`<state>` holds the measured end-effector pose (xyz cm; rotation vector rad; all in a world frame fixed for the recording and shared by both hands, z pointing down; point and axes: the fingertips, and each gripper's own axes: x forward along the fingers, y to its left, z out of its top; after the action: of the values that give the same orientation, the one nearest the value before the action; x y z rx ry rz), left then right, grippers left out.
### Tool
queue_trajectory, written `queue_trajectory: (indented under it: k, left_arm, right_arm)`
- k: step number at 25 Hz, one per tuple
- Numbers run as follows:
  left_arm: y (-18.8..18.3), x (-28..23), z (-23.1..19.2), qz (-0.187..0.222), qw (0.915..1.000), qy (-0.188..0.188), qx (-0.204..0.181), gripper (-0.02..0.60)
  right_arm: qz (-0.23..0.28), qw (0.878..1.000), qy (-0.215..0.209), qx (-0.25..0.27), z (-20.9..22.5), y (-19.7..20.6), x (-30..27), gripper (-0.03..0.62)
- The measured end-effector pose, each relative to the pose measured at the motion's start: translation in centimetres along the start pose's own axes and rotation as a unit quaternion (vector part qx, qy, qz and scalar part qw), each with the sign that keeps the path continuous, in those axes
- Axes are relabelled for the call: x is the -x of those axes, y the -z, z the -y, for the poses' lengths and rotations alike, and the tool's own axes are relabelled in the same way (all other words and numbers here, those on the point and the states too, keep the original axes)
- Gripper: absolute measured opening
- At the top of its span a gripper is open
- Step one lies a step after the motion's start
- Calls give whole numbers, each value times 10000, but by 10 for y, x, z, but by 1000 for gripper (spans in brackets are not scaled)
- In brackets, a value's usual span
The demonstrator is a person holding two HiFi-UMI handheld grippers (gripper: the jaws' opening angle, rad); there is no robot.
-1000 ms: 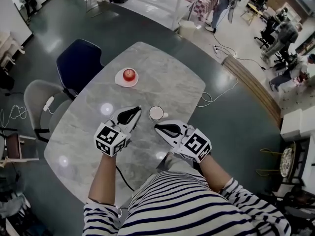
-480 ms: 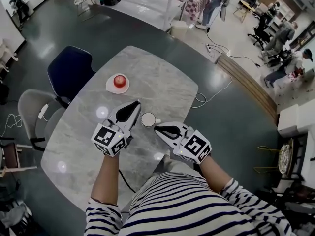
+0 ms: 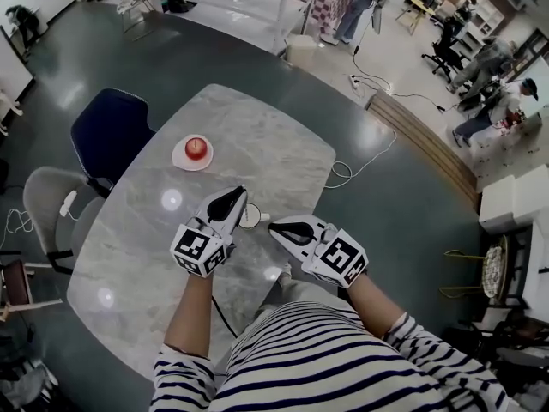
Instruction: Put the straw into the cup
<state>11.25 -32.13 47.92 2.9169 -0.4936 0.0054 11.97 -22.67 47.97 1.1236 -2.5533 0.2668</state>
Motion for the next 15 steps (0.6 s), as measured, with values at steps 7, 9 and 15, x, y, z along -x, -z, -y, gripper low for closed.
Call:
queue_trajectory:
  k: [7, 9, 15]
  left_arm:
    - [39, -5, -2, -317, 9991, -271, 103, 28]
    - [45, -5, -2, -383, 9987, -309, 124, 28]
    - [60, -5, -7, -608, 9970, -418, 227, 28]
  right_arm:
    - [-29, 10000, 10, -41, 5, 6, 6, 6]
    - [-27, 10000, 3, -45, 5, 7, 6, 8]
    - [-13, 10000, 22, -73, 7, 7, 7, 8]
